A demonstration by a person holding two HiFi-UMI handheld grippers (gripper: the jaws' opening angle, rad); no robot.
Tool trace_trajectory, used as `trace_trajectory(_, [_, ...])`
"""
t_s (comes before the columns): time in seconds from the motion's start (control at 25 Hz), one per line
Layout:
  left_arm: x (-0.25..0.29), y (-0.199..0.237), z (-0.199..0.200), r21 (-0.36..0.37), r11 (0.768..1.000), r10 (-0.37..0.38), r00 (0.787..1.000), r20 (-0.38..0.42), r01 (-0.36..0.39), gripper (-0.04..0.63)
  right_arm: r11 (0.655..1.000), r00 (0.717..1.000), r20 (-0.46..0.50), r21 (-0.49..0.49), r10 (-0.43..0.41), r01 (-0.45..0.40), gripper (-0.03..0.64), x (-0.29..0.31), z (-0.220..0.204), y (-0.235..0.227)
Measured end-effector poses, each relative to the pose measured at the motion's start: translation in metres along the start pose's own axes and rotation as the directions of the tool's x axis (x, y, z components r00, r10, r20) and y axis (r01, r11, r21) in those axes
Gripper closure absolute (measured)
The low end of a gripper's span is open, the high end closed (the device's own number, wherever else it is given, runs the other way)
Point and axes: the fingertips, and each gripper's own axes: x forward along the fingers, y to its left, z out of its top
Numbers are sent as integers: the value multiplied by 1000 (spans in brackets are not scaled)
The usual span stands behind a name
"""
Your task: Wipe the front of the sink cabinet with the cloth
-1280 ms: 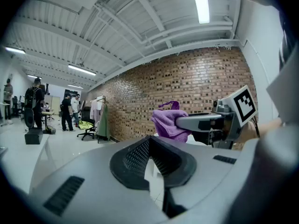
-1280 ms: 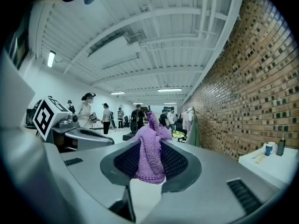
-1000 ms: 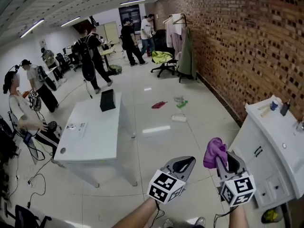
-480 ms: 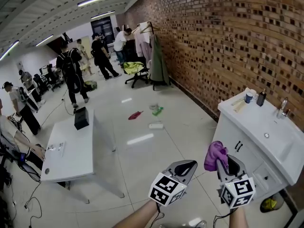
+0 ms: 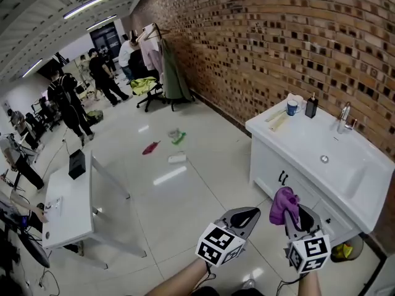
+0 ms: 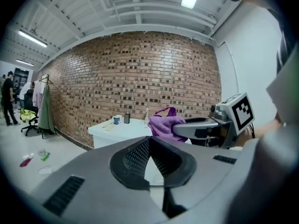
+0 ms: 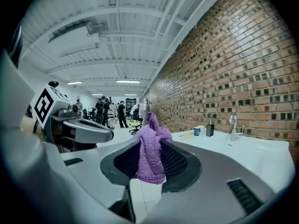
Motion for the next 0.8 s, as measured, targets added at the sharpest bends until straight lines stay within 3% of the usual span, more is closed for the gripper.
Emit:
trace_trajectory(0.24, [68,-20,-10,6,998,-68,996,-54,68,591,996,996,-45,34,-83,84,502,-9,-32,-68])
trace_trajectory(0.4, [110,-18,-26,15,992,-126,989,-74,127,591,992,988,-82,7,-128,129,502,1,-53,-96])
trace_trajectory(0.6, [176,-1,-79,17,974,-224,969,-108,227,591,979,969,-139,-37,-205,202,502,20,-104,-125])
trace_trajectory(0.8, [250,18,-138,23,953,-297,948,-112,301,591,949,932,-177,-74,-316,308,502,45,-171,-165])
